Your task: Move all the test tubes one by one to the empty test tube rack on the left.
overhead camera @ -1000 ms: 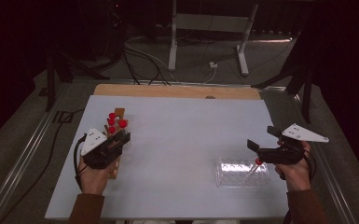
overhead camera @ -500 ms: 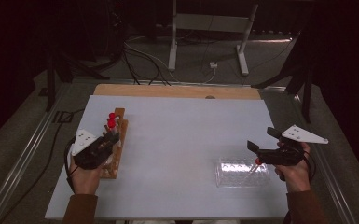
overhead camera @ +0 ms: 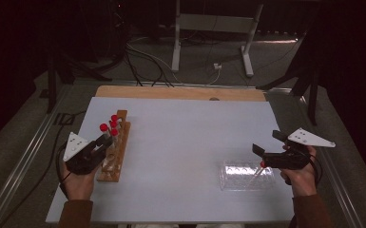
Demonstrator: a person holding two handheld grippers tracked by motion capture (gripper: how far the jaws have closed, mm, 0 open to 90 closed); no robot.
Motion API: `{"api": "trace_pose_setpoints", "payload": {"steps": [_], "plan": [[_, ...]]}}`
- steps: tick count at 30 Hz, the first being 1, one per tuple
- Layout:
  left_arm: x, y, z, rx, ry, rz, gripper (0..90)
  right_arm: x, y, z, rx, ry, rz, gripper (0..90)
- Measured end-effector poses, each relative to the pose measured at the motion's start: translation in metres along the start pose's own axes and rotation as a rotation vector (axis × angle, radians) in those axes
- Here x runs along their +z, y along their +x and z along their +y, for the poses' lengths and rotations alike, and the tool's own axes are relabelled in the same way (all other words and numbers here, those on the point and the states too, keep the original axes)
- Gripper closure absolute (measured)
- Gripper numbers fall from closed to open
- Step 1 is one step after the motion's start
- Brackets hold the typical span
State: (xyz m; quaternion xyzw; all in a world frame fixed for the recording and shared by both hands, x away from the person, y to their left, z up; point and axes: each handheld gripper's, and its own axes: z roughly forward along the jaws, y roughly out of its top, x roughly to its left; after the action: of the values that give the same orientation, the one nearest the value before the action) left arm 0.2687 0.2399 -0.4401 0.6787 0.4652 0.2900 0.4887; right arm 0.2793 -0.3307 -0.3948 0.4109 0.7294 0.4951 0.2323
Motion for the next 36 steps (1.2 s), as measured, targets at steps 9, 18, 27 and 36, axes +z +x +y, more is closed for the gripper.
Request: {"api": "trace_pose_setpoints", "payload": {"steps": [9,18,27,36], "plan": [[0.01,0.001,-0.018,-0.001,0.102,0.014,75.4,0.001,0.002,0.0,-0.003,0.0,0.007,2.5],[0.016,-0.002,-0.022,0.024,0.156,0.029,75.1,0.001,0.002,-0.001,-0.004,-0.007,0.013,2.5],[0.017,-0.003,-0.022,0.027,0.153,0.032,73.0,-0.002,0.001,-0.001,-0.002,-0.012,0.009,2.5],[0.015,-0.002,-0.023,0.015,0.146,0.011,64.3,-0.001,0.001,-0.002,0.0,-0.012,0.01,2.6]]}}
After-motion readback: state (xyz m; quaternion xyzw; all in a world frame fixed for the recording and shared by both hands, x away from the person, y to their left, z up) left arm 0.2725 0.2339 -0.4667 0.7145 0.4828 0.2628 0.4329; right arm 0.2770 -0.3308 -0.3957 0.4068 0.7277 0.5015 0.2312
